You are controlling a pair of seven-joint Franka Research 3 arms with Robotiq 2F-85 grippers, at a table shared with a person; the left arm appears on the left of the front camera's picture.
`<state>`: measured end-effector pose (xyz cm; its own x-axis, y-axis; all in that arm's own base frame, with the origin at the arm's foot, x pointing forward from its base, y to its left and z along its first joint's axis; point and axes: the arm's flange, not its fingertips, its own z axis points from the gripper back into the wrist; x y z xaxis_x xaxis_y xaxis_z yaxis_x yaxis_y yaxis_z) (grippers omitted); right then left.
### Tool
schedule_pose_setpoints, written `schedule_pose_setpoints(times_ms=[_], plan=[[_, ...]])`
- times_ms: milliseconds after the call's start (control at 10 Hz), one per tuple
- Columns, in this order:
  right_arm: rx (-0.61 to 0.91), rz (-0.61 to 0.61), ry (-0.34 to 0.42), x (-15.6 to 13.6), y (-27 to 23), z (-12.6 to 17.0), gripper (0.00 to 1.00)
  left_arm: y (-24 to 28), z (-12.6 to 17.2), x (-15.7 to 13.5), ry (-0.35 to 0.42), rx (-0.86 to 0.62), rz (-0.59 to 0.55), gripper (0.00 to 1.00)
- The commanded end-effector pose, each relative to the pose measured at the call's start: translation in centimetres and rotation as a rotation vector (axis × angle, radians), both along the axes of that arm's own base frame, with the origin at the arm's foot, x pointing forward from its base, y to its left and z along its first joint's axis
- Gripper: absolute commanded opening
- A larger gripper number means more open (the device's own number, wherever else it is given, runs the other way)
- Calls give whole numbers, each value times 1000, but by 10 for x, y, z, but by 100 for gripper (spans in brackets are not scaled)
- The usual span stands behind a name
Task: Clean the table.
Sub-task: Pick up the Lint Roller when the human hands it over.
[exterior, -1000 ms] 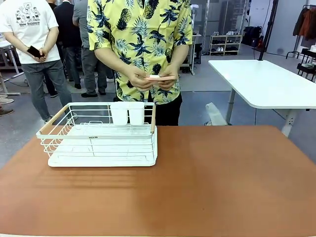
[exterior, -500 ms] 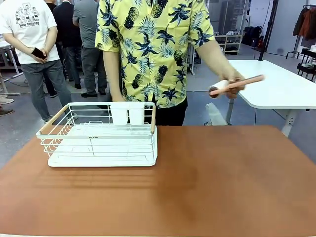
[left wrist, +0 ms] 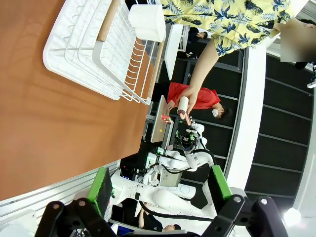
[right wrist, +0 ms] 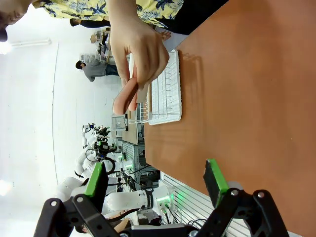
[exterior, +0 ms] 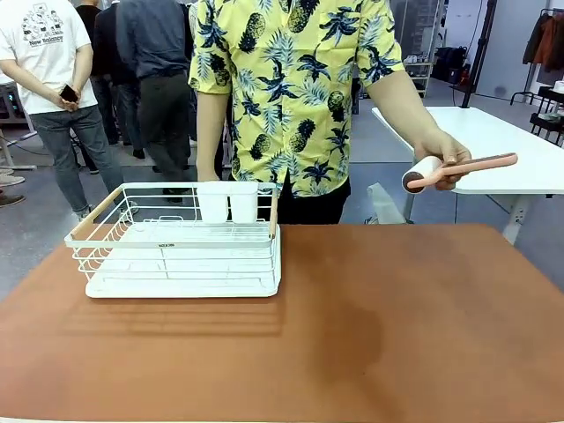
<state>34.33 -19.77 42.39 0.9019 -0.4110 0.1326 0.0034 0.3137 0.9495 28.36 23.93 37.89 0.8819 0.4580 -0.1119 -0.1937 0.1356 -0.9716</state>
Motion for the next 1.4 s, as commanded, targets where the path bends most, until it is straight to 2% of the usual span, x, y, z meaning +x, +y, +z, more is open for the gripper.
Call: schedule_pose_setpoints(times_ms=[0,900,1000,1100,1300], plan=[[7,1,7,-3,2,4,100,1,0,-2,-6,-7,3,100],[0,0,0,0,0,0,100,1,0,-2,-6,-7,3,100],[-16,-27,43,-2,9,11,100,1,0,-2,-6,-7,3,100],[-55,-121,72,0,22,25,100,1,0,-2,-6,-7,3,100],[-78,-128,140,7,56,48,100,1,0,-2,-6,-7,3,100]])
